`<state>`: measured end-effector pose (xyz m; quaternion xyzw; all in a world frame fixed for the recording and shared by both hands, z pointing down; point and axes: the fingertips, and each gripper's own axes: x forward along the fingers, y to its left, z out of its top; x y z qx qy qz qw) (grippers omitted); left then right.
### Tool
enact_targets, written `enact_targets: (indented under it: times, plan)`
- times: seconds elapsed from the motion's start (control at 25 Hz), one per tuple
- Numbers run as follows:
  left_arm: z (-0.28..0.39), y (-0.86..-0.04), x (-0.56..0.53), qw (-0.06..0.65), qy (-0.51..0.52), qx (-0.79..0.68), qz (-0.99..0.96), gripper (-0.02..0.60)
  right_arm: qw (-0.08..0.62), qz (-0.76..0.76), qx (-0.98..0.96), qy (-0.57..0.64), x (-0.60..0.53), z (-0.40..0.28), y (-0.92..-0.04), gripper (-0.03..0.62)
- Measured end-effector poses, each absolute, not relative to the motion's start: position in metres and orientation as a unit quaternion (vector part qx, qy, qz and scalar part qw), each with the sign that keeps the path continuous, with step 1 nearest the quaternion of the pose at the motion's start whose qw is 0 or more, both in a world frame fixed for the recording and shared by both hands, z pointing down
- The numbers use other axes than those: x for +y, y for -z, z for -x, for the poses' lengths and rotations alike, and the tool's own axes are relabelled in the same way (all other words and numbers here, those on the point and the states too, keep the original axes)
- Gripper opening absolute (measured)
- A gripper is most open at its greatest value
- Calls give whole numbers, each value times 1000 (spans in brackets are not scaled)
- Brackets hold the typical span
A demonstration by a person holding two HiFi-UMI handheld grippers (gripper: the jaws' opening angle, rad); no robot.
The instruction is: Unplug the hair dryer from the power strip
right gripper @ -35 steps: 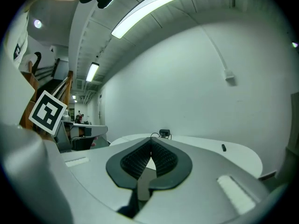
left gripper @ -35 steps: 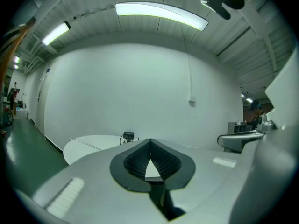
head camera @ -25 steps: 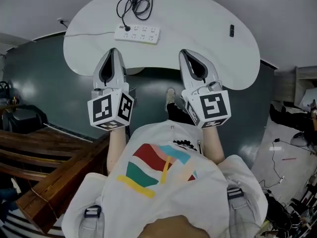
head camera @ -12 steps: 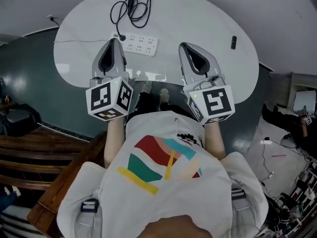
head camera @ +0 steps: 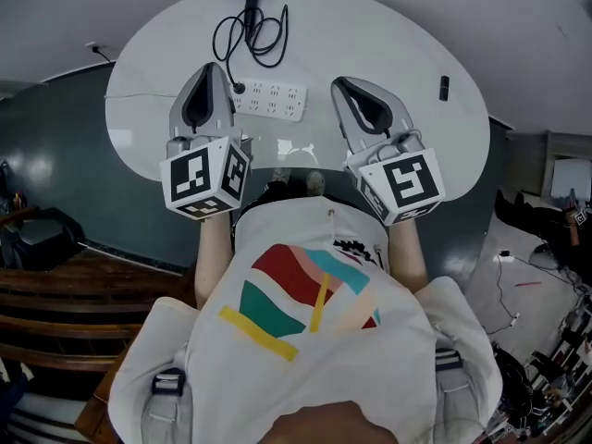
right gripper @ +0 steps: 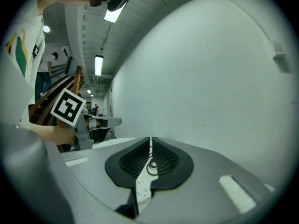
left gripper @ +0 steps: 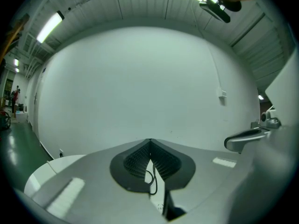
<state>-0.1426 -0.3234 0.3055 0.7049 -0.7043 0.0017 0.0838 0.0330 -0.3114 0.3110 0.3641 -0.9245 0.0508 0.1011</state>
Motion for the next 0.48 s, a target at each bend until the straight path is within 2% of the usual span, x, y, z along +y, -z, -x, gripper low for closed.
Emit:
enact_targets:
  times: [0.08, 0.16, 0.32, 0.48]
  plan:
    - [148, -309, -326, 88, -2, -702, -706, 0, 113, -342, -932, -52, -316, -20, -318, 40]
    - [153, -314, -328, 90, -4, -700, -709, 0, 135, -311, -939, -54, -320, -5, -329, 92]
    - [164, -319, -331, 86, -3, -696, -713, 0, 209, -230, -949, -51, -322, 27, -363, 145]
    - [169, -333, -332, 85, -8, -686, -722, 0, 297, -160, -941, -41, -318, 49, -411, 159]
